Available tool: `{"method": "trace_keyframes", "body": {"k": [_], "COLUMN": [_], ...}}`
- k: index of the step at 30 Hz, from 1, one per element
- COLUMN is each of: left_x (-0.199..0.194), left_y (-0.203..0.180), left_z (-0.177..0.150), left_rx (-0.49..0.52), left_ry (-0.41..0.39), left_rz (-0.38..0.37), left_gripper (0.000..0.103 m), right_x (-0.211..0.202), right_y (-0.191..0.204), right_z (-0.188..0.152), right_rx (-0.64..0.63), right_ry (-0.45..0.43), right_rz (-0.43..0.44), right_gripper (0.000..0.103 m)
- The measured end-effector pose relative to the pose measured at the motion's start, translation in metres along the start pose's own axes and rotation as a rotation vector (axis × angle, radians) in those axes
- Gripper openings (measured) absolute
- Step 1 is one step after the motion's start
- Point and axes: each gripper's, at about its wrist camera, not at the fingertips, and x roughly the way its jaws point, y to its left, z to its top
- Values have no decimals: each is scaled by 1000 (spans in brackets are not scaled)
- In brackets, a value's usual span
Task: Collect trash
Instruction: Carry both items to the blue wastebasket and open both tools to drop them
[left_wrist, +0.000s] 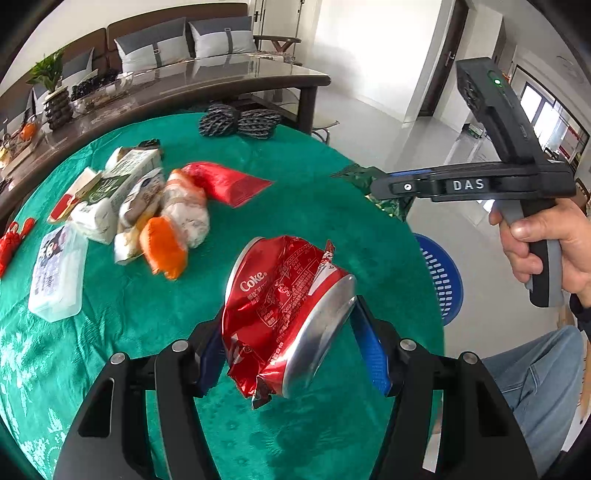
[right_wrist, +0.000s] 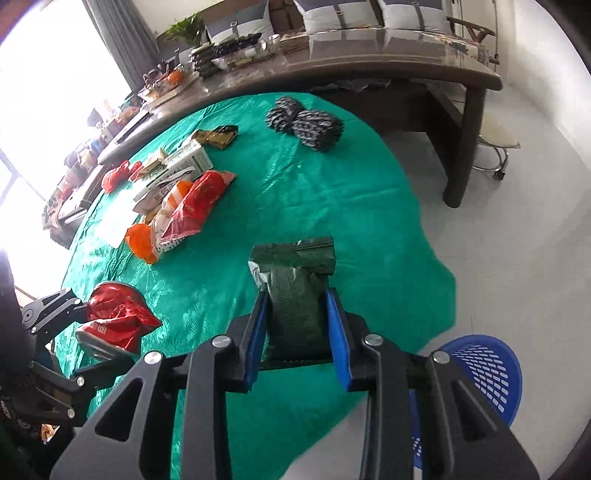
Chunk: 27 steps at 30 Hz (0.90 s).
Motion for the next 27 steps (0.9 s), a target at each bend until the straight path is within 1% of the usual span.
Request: {"method": "trace_keyframes", "body": {"k": [3, 5, 9, 13, 17, 20, 23, 24, 25, 26, 27], "left_x": [12, 23, 55, 102, 148, 178, 199, 205, 211, 213, 211], "left_y": [-39, -72, -142, -197, -232, -243, -250, -249, -249, -247, -248], "left_z": [14, 25, 44, 53, 56, 57, 58, 58, 60, 60, 61], "left_rx": [49, 83, 156, 185, 205, 197, 196, 197, 200, 200, 201], "left_ry": [1, 8, 34, 92, 127, 154, 150, 144, 136, 119, 79], "left_rz": [-54, -99, -181, -226, -229, -231, -230, -230, -230, -224, -204], "left_gripper": [62, 62, 62, 62, 62, 63, 64, 65, 79, 92, 95], "right_x": [-34, -47, -58, -55, -47, -44, -43, -42, -42, -44, -46], "right_y": [-46, -77, -132, -168, -201, -217, -232, -235, -238, -239, -241], "right_z": [-30, -50, -88, -109, -122, -129, -138, -139, -139, -139, -140], "right_rx": [73, 118, 223, 305, 378, 417, 460, 474, 485, 496, 498], "right_ry": [-8, -2, 13, 4, -9, -21, -34, -40, -46, -52, -60], "right_rz": [-71, -128, -194, -224, -225, -220, -194, -181, -171, -168, -167], "right_gripper": [31, 31, 31, 31, 31, 31, 33, 42, 48, 52, 52]}}
